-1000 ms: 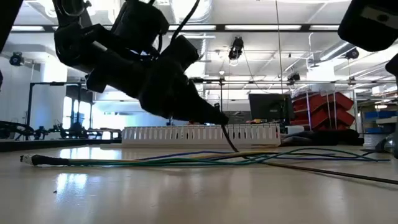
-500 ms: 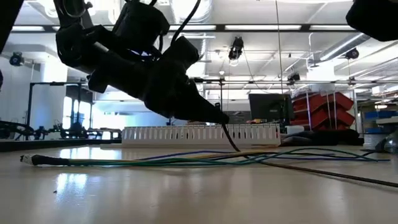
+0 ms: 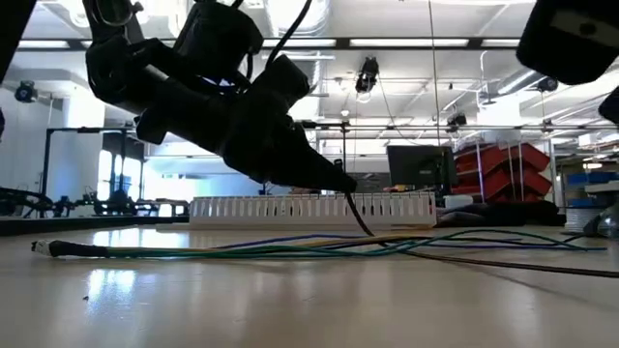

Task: Ziptie cables
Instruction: Insert the black ziptie on the cable wires

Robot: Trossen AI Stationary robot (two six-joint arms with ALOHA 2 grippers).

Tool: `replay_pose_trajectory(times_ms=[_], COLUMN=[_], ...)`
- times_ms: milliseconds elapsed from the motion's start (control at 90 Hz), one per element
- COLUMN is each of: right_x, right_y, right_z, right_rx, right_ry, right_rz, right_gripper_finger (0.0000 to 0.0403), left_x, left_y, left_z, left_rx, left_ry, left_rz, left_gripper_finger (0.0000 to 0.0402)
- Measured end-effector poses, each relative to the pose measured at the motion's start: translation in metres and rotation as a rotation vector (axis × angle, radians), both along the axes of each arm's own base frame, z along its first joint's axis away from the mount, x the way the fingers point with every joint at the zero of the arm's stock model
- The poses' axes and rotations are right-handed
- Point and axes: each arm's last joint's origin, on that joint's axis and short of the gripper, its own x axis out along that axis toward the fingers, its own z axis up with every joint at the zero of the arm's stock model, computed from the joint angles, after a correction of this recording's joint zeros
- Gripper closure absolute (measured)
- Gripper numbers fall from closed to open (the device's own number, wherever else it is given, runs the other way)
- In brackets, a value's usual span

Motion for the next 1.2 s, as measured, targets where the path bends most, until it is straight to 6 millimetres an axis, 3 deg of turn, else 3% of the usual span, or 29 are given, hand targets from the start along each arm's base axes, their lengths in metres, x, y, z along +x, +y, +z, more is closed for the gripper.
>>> replay_pose_trajectory(times_ms=[511, 867, 1056, 1200], right_x=[0.007, 0.011, 0.010, 0.013], right_y=[-0.011, -0.016, -0.018, -0.020], right_z=[0.001, 0.002, 0.002, 0.003], right_rx=[-0.020, 0.005, 0.074, 0.214], right_ry=[-0.004, -0.003, -0.005, -0.023], right_rz=[-0.046, -0.099, -0.201, -0.353], right_gripper_finger=[0.0311, 0.0355, 0.0395, 0.0401], left_x=[0.000, 0.000, 0.000, 0.000], left_y=[-0.001, -0.002, -0.002, -0.003], left_z=[0.000, 0.000, 0.000, 0.002], left_rx=[0.003, 0.003, 0.004, 0.001], left_ry=[0.000, 0.000, 0.000, -0.015], left_rz=[-0.026, -0.035, -0.035, -0.037], left_gripper_finger=[0.0402, 0.0402, 0.0402, 0.0402])
